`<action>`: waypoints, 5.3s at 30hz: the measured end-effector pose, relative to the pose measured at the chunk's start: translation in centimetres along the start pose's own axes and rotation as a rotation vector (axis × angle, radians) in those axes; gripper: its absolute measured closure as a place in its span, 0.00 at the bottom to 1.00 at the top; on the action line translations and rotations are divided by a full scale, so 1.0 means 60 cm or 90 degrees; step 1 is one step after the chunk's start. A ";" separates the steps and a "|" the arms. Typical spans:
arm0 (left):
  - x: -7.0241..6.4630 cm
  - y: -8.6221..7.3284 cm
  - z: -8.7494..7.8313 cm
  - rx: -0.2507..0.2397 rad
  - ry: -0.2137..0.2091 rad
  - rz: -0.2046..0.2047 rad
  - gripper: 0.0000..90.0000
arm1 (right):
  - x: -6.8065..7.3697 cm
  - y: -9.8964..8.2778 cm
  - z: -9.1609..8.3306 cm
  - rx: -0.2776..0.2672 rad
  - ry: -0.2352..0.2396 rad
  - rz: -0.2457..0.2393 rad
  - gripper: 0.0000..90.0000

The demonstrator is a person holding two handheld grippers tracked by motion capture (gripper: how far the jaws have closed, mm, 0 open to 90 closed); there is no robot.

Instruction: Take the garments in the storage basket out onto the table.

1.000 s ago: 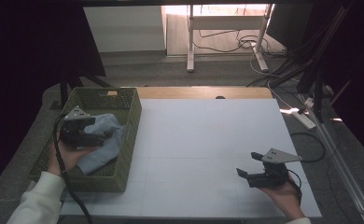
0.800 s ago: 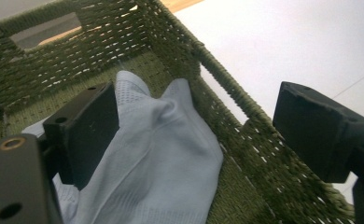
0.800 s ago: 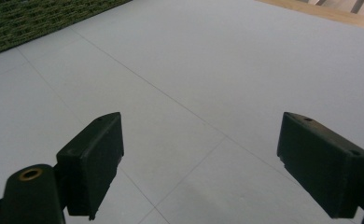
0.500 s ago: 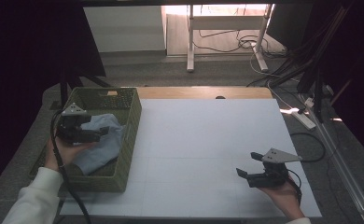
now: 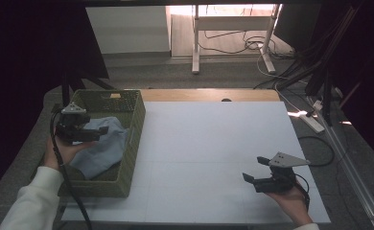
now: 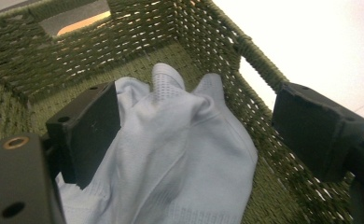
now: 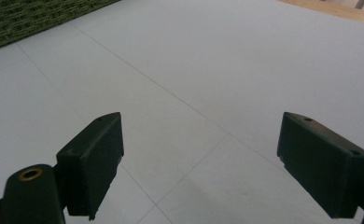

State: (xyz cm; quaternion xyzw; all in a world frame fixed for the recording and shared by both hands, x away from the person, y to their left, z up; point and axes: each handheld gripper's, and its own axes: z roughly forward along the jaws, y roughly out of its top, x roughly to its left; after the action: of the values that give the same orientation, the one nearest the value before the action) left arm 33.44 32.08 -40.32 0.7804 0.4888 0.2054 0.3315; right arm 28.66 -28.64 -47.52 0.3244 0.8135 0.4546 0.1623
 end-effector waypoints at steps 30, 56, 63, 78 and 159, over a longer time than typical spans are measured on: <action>0.052 -0.012 0.050 0.065 -0.005 -0.028 0.18 | 0.001 -0.002 0.007 0.018 -0.005 -0.009 0.17; 0.064 -0.033 0.107 0.106 -0.027 -0.049 0.19 | 0.000 -0.004 0.007 0.017 -0.011 -0.011 0.17; 0.069 -0.040 0.118 0.122 -0.023 -0.057 0.19 | 0.001 -0.004 0.009 0.021 -0.010 -0.013 0.17; 0.068 -0.043 0.143 0.175 -0.027 -0.037 0.18 | 0.002 -0.004 0.009 0.022 -0.010 -0.015 0.17; 0.091 -0.038 0.026 0.029 -0.012 -0.101 0.83 | 0.000 -0.005 0.009 0.023 -0.029 -0.016 0.17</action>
State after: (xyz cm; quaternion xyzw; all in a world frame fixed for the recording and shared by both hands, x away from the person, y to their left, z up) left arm 35.41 37.15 -43.05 0.7485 0.5503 0.1603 0.3336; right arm 28.86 -28.42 -48.07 0.3274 0.8217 0.4303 0.1805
